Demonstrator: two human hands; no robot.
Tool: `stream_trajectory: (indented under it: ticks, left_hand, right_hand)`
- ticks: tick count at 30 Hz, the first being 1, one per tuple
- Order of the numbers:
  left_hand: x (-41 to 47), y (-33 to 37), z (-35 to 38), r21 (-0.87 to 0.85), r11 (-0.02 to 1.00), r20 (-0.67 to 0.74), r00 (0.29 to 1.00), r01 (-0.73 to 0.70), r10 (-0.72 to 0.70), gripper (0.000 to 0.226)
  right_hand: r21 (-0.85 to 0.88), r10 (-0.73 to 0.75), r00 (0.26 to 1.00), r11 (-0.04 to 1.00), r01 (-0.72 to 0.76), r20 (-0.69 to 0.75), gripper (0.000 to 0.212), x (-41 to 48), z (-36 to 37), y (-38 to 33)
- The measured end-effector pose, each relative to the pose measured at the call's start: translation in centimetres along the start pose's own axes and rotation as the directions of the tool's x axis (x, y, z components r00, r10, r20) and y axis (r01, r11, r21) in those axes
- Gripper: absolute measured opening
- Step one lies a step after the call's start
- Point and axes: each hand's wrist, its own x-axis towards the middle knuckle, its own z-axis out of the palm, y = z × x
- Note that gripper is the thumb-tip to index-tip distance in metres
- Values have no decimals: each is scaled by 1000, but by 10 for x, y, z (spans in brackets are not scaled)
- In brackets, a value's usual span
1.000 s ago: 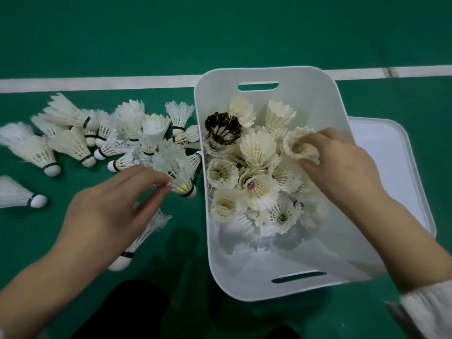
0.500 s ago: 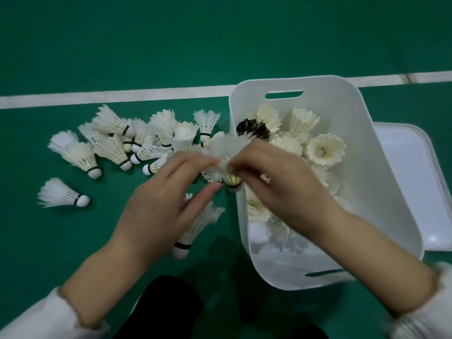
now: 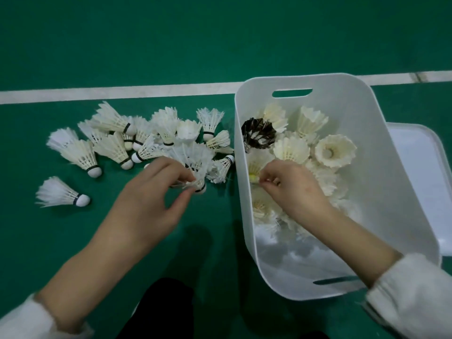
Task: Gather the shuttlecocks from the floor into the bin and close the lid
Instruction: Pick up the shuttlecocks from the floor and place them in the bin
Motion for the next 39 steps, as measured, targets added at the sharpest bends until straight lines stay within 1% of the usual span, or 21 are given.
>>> stream_trajectory:
  ticks: [2,3,6,8,10,13,15,16,17,18,20,22,24,26,28,30,32,34,36,37,39]
  left_hand:
    - [0,-3,1,8,1000,-18,1000,-6,6,10]
    - [0,-4,2,14,1000,-23,1000,-20,20,12]
    - [2,-2,1,62,995,-23,996,-82,83,25]
    - [5,1,1,80,991,-21,994,-109,110,26]
    - [9,6,-1,85,988,-32,991,-127,130,26]
    - [15,18,-5,110,982,-52,986,-155,161,20]
    - [16,29,-8,110,978,-58,981,-179,186,15]
    - [16,36,-9,102,974,-61,977,-200,207,15]
    - [17,43,-9,92,970,-62,970,-227,233,16]
    - [19,52,-10,84,962,-63,962,-260,266,17]
    - [24,67,-7,73,938,-74,937,-337,343,16]
    - [27,83,-3,53,923,-78,920,-382,385,12]
    - [26,94,-4,1,946,-72,943,-324,324,23]
    - [23,95,-9,-33,977,-86,974,-212,209,36]
    - [18,86,-14,-5,996,-61,994,-91,91,33]
    - [14,74,-14,75,997,42,999,7,-11,20]
    - [7,65,-11,137,990,137,989,38,-57,14]
    - [-2,60,-9,165,986,199,977,39,-72,13]
    - [-10,55,-11,189,981,237,968,37,-82,15]
    - [-13,52,-12,209,977,246,965,34,-86,15]
    - [-19,45,-14,239,970,252,963,33,-95,15]
  right_hand:
    - [-205,-28,996,978,43,80,17,5,10,2]
    - [-248,-26,995,968,50,100,19,6,11,2]
    - [-210,-10,990,977,40,143,23,5,6,3]
    - [-157,-44,987,985,68,152,29,1,-1,2]
    - [-89,-83,993,992,91,89,32,-7,-10,0]
    - [71,-108,986,991,118,-126,31,-19,-33,-9]
    - [148,-160,956,969,200,-248,36,-26,-51,-18]
    - [159,-214,939,952,263,-270,41,-29,-58,-23]
    - [150,-272,927,937,317,-257,44,-31,-63,-27]
    - [120,-323,922,928,353,-213,44,-32,-66,-30]
    - [27,-374,920,925,379,-120,29,-33,-66,-32]
    - [-41,-357,926,934,354,-127,15,-37,-68,-25]
    - [-18,-271,937,961,274,-220,11,-48,-81,-11]
    - [47,-157,930,982,183,-331,10,-63,-99,6]
    - [41,-79,932,994,100,-355,12,-76,-105,21]
    - [4,-61,960,998,64,-275,11,-82,-95,32]
    - [-17,-75,978,997,73,-196,10,-86,-76,36]
    - [-20,-77,977,997,75,-199,11,-88,-66,36]
    - [38,-58,974,997,68,-220,11,-89,-64,32]
    - [76,-73,979,993,89,-190,11,-90,-63,29]
    - [94,-164,986,982,164,-13,11,-91,-57,21]
